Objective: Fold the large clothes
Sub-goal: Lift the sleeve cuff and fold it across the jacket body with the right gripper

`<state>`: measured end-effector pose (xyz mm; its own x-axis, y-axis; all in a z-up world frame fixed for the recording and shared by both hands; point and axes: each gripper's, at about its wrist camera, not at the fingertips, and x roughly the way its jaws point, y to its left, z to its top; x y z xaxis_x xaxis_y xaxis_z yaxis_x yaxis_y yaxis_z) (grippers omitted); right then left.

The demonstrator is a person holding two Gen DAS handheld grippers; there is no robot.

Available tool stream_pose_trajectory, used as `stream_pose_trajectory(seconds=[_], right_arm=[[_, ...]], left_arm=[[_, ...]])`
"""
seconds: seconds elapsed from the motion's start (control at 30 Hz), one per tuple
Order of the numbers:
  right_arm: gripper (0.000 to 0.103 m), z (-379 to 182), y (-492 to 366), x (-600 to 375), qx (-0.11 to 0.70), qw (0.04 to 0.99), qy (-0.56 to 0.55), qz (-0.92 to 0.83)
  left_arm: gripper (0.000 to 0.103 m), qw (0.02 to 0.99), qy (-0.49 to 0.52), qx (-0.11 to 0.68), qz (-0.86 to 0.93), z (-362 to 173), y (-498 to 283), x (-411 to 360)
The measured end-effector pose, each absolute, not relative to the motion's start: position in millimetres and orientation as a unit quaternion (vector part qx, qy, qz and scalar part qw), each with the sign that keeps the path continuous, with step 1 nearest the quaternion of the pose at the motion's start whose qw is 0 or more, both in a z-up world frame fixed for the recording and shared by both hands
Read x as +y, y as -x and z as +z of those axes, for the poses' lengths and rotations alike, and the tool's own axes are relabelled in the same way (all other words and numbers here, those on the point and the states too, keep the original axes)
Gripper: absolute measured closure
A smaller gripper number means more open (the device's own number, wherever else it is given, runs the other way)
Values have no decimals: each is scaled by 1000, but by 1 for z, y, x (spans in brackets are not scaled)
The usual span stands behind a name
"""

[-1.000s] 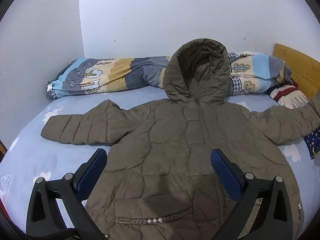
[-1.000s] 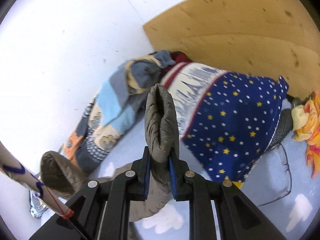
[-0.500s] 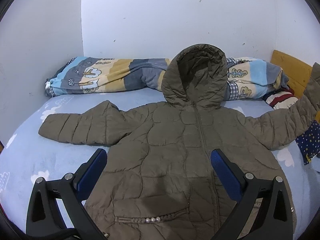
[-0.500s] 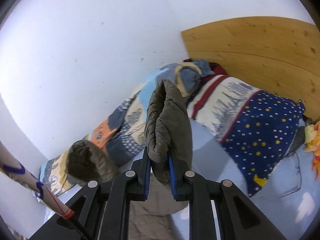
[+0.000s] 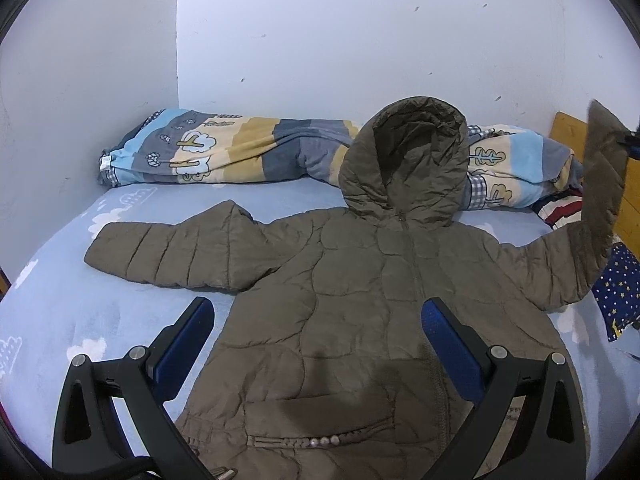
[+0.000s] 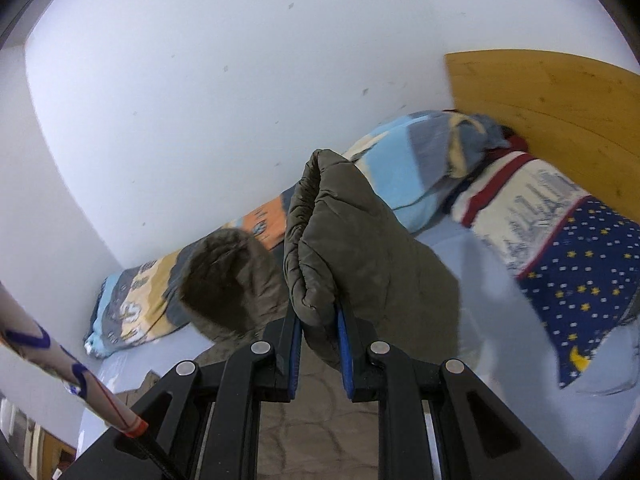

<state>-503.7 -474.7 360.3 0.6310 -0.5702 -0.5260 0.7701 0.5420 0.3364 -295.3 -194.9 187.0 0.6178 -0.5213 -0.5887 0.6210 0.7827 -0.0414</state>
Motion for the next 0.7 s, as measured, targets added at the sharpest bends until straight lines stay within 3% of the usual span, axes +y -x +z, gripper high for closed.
stream_pose_trajectory(seconds=[0.4, 0.7], right_arm=[[86, 322, 395, -428, 230, 885, -267, -305], [86, 236, 289, -383, 305, 883, -263, -242]], left_arm=[[0, 894, -71, 313, -313, 184, 284, -185], [0, 894, -51, 343, -283, 171, 259, -166]])
